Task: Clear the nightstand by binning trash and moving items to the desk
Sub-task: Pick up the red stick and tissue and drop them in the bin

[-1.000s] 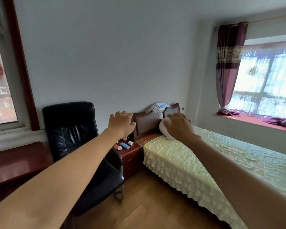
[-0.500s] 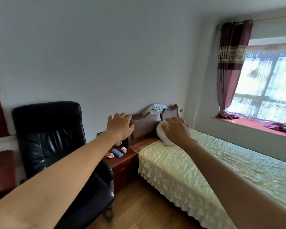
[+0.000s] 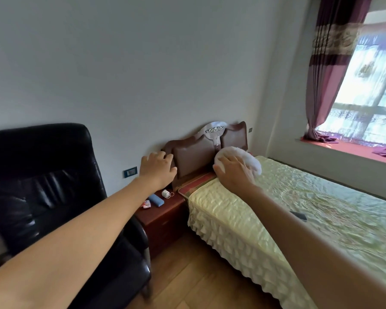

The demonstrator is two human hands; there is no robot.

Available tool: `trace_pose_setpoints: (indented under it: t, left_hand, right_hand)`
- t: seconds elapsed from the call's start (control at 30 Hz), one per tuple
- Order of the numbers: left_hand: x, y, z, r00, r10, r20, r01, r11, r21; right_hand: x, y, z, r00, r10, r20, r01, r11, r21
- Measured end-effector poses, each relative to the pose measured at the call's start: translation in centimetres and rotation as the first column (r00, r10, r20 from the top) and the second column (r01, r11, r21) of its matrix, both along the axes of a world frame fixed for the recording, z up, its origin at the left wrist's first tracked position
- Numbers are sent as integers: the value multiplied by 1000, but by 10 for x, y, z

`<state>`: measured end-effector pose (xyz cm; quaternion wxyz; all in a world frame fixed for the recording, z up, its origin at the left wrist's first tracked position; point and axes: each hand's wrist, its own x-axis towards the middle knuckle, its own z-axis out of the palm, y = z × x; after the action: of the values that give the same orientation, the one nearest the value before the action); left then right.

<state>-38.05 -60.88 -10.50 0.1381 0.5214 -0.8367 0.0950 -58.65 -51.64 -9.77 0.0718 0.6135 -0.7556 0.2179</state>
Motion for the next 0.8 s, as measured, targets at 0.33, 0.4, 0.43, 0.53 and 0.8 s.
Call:
trace_pose_setpoints:
  t: [0.33, 0.4, 0.43, 0.53, 0.8]
  left_hand:
    - [-90, -125, -30, 997, 83, 3, -83, 996, 23]
    - [-108, -147, -32, 994, 107, 2, -107, 994, 28]
    - [-116, -158, -35, 993, 121, 2, -121, 992, 30]
    - [-132, -187, -43, 988, 157, 0, -157, 986, 62]
    - [-148, -271, -79, 972, 234, 11, -234, 964, 123]
  right_hand:
    - [-104, -150, -28, 996, 88, -21, -88, 996, 12]
    - [-123, -179, -29, 993, 112, -23, -112, 994, 16]
    - [-132, -194, -30, 992, 126, -24, -126, 992, 13]
    - [-150, -237, -38, 986, 168, -23, -167, 985, 40]
    - [-173, -341, -78, 970, 242, 26, -243, 966, 91]
